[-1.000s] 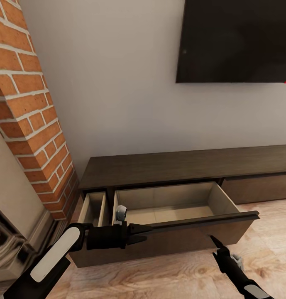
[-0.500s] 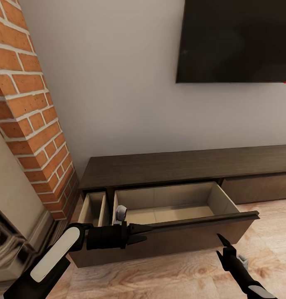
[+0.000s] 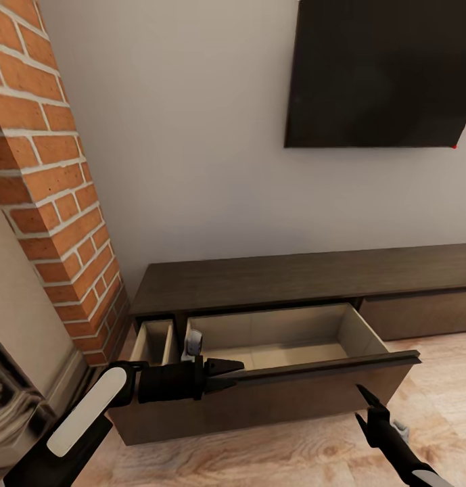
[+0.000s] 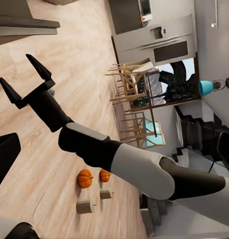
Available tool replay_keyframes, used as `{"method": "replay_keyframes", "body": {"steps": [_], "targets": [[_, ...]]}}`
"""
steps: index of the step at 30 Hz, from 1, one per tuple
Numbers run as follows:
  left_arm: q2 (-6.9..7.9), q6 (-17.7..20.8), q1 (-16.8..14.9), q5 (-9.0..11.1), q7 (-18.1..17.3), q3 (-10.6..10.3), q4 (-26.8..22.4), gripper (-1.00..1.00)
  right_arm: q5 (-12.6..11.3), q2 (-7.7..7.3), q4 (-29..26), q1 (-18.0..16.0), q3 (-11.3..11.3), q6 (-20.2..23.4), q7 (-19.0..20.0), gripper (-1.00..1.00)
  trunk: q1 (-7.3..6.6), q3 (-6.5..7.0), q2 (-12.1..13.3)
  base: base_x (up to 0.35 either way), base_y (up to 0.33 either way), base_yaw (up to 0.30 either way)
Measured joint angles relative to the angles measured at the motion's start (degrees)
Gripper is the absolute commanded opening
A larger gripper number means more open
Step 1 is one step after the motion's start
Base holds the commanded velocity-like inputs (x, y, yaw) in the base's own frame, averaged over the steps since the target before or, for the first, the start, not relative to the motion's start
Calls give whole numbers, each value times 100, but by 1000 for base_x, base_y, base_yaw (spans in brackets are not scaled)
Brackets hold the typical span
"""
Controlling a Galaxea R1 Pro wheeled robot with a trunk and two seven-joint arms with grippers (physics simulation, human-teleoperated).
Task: Place each of the two pumpkins and all three candles from the living room inside a cabinet in the living room (use any cabinet), then make sure every cabinet is closed, and position the cauldron so it is next to a table in the living room.
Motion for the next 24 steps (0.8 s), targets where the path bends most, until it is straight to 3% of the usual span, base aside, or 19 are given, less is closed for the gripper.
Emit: {"method": "replay_keyframes", "body": {"steps": [7, 24], "targets": [[0, -1, 0, -2, 10, 1, 22, 100, 28, -116, 140, 0, 17, 238, 6, 100, -154, 126, 281, 0, 0, 0], [-9, -5, 0, -14, 20, 9, 24, 100, -5, -127, 315, 0, 13, 207, 55, 100, -506, 414, 924, 0, 0, 0]]}}
